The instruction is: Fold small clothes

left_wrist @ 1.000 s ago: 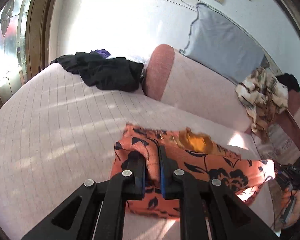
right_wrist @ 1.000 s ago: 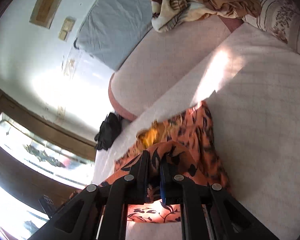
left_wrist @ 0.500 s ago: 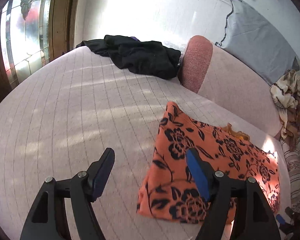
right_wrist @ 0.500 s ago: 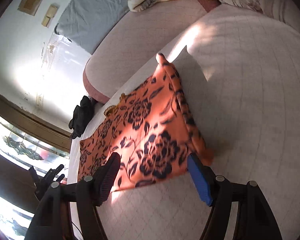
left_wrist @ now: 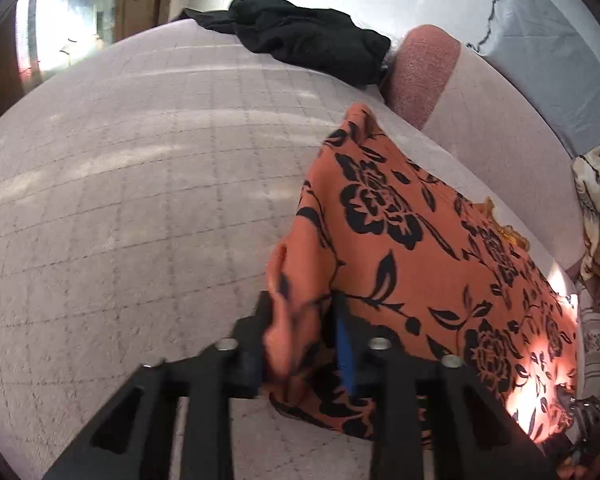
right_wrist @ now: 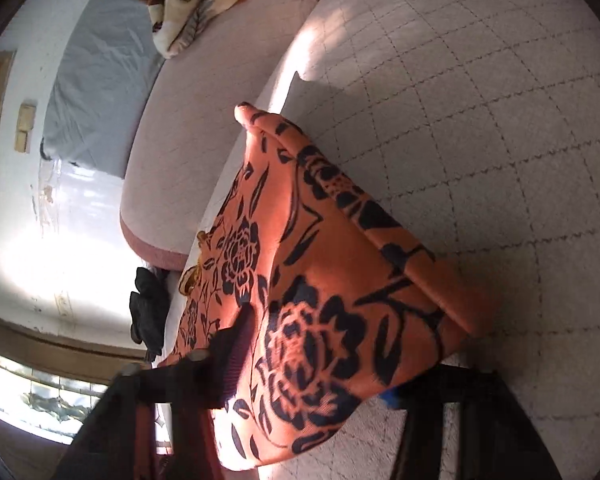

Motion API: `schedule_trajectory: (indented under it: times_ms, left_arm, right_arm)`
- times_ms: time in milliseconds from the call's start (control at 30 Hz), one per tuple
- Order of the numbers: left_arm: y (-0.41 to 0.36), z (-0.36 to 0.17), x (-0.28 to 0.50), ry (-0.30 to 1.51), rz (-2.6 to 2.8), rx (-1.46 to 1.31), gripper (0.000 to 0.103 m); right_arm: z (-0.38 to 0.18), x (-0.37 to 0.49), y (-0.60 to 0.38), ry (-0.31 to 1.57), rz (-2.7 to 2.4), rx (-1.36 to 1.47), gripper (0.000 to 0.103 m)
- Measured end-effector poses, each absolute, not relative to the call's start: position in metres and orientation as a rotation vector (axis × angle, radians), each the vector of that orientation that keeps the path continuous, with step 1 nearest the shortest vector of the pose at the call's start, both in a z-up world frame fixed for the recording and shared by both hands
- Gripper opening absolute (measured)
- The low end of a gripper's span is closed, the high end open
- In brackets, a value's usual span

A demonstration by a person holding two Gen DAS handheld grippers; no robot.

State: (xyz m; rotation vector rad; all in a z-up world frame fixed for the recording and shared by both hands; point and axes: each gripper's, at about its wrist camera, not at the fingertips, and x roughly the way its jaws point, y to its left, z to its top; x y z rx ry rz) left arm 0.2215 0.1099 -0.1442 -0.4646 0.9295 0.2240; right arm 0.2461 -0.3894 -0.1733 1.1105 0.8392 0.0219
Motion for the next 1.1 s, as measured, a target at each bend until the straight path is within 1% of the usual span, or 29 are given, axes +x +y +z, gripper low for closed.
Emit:
schedule_trajectory:
  times_ms: [33, 100, 233, 333, 400, 500, 533, 600, 633, 667, 700, 733, 767, 800, 867, 900, 967, 1100]
  left_arm:
    - [0.110, -0.137, 0.224, 0.929, 0.228, -0.472, 0.019]
    - [0.109, -0.115, 0.224, 0.893, 0.204, -0.461, 0.018]
    - [0.099, -0.063, 0.200, 0.785, 0.155, -0.429, 0.018]
    - [0.100, -0.034, 0.162, 0.732, 0.118, -0.444, 0.018]
    - [0.105, -0.030, 0.125, 0.729, 0.103, -0.473, 0.018]
    - [0.109, -0.061, 0.072, 0.789, 0.115, -0.476, 0.021]
    - [0.110, -0.079, 0.060, 0.823, 0.135, -0.462, 0.027]
    - [0.117, -0.122, 0.048, 0.912, 0.204, -0.427, 0.029]
    - [0.123, -0.139, 0.047, 0.962, 0.225, -0.426, 0.034]
    - [0.132, -0.145, 0.046, 0.970, 0.199, -0.469, 0.040]
    - [0.140, -0.141, 0.043, 0.956, 0.192, -0.515, 0.042]
    - [0.145, -0.132, 0.041, 0.943, 0.223, -0.524, 0.045]
    - [0.148, -0.119, 0.039, 0.902, 0.262, -0.501, 0.047]
    - [0.148, -0.106, 0.037, 0.852, 0.288, -0.461, 0.048]
    - [0.145, -0.086, 0.036, 0.793, 0.298, -0.390, 0.055]
    - [0.142, -0.079, 0.037, 0.780, 0.281, -0.371, 0.055]
    - [0.130, -0.071, 0.046, 0.783, 0.213, -0.331, 0.055]
    - [0.088, -0.073, 0.062, 0.798, 0.070, -0.228, 0.056]
  right_arm:
    - [-0.177, 0.251, -0.390, 0.855, 0.031, 1.123, 0.020]
    - [-0.167, 0.257, -0.387, 0.856, 0.042, 1.079, 0.016]
    - [-0.111, 0.239, -0.391, 0.777, 0.106, 0.975, 0.015]
    - [-0.073, 0.214, -0.390, 0.723, 0.131, 0.929, 0.015]
    - [-0.062, 0.184, -0.393, 0.710, 0.150, 0.939, 0.015]
    - [-0.071, 0.126, -0.399, 0.736, 0.142, 0.930, 0.016]
    - [-0.084, 0.109, -0.400, 0.765, 0.146, 0.928, 0.019]
    - [-0.125, 0.082, -0.404, 0.884, 0.114, 0.913, 0.026]
    - [-0.150, 0.075, -0.408, 0.976, 0.084, 0.904, 0.028]
    - [-0.168, 0.067, -0.415, 1.009, 0.091, 0.949, 0.027]
    - [-0.173, 0.056, -0.425, 0.955, 0.124, 1.032, 0.028]
    - [-0.168, 0.051, -0.432, 0.956, 0.100, 1.047, 0.030]
    - [-0.157, 0.049, -0.437, 0.944, 0.071, 1.006, 0.036]
    - [-0.144, 0.046, -0.441, 0.926, 0.040, 0.954, 0.039]
    - [-0.123, 0.042, -0.454, 0.890, -0.013, 0.902, 0.039]
    - [-0.113, 0.039, -0.461, 0.864, -0.053, 0.882, 0.045]
    - [-0.095, 0.042, -0.471, 0.815, -0.086, 0.832, 0.061]
    - [-0.080, 0.094, -0.463, 0.850, 0.026, 0.680, 0.061]
